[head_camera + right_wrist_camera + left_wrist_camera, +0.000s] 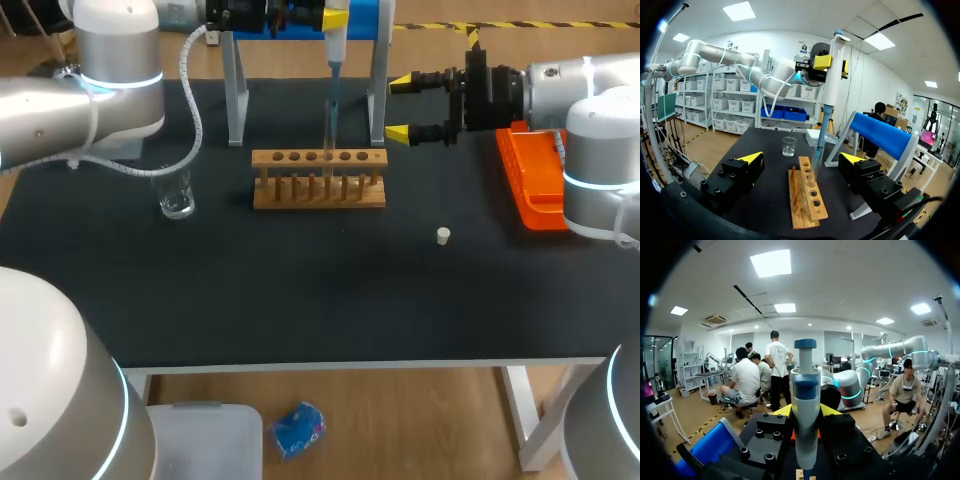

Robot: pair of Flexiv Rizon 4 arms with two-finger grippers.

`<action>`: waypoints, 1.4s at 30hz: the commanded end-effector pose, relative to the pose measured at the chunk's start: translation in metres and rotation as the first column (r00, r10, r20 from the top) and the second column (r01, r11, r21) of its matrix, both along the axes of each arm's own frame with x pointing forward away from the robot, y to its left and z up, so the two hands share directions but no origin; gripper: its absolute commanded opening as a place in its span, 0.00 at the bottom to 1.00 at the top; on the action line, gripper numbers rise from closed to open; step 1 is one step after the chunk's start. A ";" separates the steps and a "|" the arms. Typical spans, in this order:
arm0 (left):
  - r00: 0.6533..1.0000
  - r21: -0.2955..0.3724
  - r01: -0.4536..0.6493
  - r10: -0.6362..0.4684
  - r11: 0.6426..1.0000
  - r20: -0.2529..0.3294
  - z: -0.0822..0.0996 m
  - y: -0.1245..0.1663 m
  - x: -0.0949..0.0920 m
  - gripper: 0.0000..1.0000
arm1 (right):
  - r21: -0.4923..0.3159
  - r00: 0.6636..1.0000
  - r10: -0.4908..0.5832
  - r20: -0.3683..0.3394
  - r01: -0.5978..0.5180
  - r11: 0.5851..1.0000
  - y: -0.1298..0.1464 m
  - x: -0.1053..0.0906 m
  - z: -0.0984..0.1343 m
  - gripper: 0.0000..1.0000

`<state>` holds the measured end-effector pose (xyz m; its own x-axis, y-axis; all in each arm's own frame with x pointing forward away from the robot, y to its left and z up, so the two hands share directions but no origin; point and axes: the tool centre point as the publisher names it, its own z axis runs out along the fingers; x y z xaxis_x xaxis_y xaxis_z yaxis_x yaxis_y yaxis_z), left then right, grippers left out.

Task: Invert the test tube, pick up the pipette, mount the tip to pipette, aspirate from beaker and dispense into the tube, eject the tip, return the pipette, and cap with the stopper.

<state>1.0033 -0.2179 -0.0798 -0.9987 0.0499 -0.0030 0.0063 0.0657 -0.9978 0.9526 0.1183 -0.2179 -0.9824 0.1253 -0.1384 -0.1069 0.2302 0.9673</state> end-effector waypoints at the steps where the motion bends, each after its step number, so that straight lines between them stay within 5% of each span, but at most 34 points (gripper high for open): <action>1: 1.000 -0.004 -0.005 0.005 1.000 0.003 0.000 0.000 -0.001 0.00 | -0.001 1.000 -0.002 0.001 0.002 1.000 0.000 -0.001 0.000 1.00; 38: 1.000 0.016 -0.018 0.018 1.000 -0.001 -0.003 0.001 -0.001 0.00 | -0.001 1.000 -0.002 0.001 0.002 1.000 0.000 -0.001 0.000 1.00; 42: 1.000 0.016 -0.018 0.018 1.000 -0.001 -0.003 0.001 -0.001 0.00 | -0.019 1.000 -0.009 0.017 0.009 1.000 -0.007 0.001 0.017 1.00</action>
